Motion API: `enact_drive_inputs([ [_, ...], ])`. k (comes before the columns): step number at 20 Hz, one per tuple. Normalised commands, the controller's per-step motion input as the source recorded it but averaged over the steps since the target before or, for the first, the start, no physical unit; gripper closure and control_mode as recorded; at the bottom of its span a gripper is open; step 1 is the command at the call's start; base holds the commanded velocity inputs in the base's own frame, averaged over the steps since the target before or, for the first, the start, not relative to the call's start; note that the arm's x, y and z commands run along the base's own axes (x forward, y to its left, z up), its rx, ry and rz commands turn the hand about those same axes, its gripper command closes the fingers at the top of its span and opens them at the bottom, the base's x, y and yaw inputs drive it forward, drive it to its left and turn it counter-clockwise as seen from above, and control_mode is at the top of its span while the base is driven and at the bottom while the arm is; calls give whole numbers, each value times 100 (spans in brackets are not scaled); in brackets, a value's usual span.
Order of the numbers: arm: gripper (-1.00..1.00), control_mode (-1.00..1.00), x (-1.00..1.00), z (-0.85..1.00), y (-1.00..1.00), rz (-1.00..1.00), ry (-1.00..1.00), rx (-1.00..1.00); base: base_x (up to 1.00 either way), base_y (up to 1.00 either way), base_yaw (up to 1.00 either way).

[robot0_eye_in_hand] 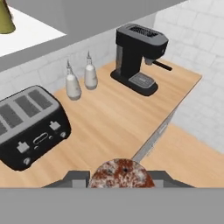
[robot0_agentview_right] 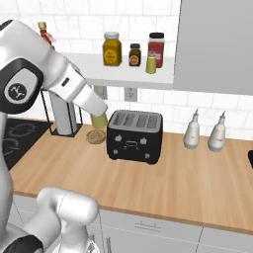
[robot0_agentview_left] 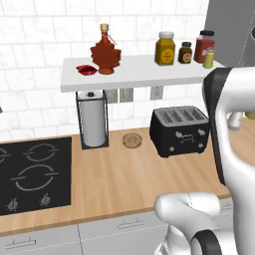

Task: Put the shaker and condiment bottle from the counter next to their counterparts in the cabinet.

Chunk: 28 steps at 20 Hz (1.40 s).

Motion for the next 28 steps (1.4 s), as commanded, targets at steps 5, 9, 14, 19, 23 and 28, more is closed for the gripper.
enact_drive_inputs([
  [5,100,-100,23,73,10,11,0,-6,0,0,0],
  [9,100,-100,69,27,3,12,0,-5,0,0,0],
  [14,100,-100,81,0,3,14,-4,-8,0,0,0],
  [19,100,-100,68,-5,0,11,-9,-8,0,0,0],
  [23,100,-100,73,-3,4,9,-11,-11,0,0,0],
  [28,100,-100,36,-11,19,3,7,-4,0,0,0],
])
